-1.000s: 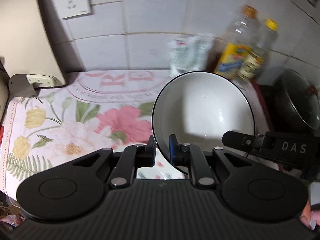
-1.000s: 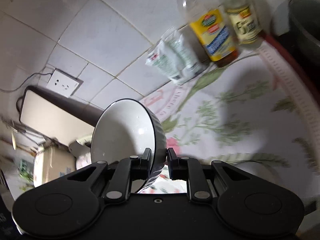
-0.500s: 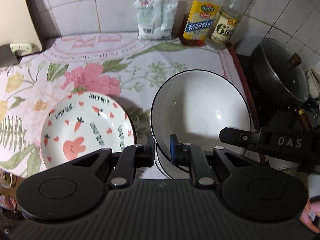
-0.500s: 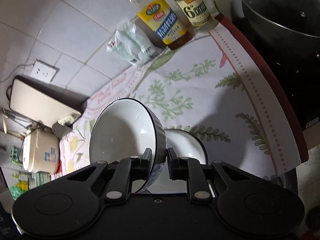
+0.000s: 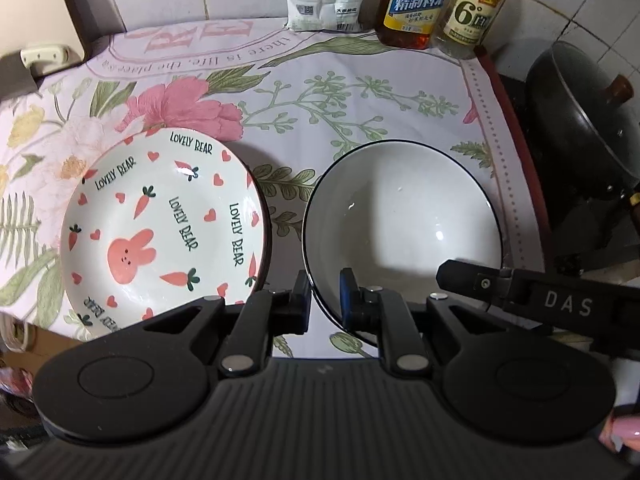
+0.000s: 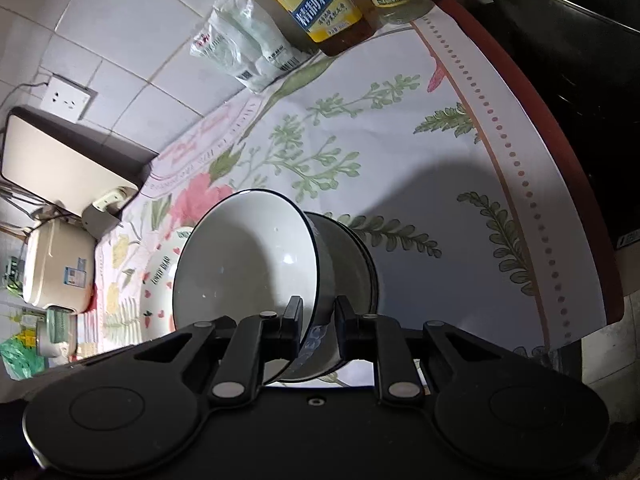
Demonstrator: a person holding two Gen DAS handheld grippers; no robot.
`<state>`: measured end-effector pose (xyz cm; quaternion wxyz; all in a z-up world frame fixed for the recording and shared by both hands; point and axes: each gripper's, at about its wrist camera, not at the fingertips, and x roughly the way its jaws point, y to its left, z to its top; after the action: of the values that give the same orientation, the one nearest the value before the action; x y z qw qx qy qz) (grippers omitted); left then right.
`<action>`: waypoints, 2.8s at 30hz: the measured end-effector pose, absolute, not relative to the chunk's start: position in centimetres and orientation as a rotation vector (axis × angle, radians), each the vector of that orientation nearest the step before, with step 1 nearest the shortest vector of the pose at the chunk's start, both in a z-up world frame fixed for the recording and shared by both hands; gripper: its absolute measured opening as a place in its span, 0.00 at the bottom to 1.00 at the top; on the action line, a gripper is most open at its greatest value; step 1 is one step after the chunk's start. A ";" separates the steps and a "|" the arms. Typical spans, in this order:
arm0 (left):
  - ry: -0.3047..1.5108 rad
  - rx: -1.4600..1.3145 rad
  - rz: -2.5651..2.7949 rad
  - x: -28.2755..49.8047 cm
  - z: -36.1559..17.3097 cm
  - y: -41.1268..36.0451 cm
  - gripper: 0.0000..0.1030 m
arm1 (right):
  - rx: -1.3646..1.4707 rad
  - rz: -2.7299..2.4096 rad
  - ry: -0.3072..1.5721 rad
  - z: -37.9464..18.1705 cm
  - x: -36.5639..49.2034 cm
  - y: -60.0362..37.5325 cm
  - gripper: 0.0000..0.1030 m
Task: Organize plates and bowls
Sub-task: 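Carry the white bowl over the nested bowls and lower it inside, then regrip the rim of the three stacked bowls with the left gripper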
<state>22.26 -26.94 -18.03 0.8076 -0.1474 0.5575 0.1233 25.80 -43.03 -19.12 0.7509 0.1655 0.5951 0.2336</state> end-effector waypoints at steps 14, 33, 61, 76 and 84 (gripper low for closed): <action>1.231 -0.316 0.245 22.9 -18.8 -27.0 0.15 | 0.280 0.530 1.264 -19.5 25.8 -42.5 0.33; 1.165 -0.399 0.199 21.3 -17.1 -27.0 0.11 | 0.106 0.620 1.143 -16.6 24.8 -43.1 0.49; 0.943 -0.324 0.172 13.4 -13.0 -29.1 0.29 | -0.131 0.737 0.785 -12.4 12.7 -47.2 0.67; 0.857 -0.315 0.076 10.5 -15.6 -27.5 0.40 | -0.203 0.580 0.647 -15.5 7.3 -44.8 0.70; 0.791 -0.531 0.118 10.9 -20.9 -25.5 0.42 | -0.187 0.506 0.595 -20.5 7.8 -43.1 0.90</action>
<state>10.92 -25.50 -20.93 0.8871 -0.2555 0.3803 0.0568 7.76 -43.14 -20.54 0.9204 -0.0910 0.2894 0.2465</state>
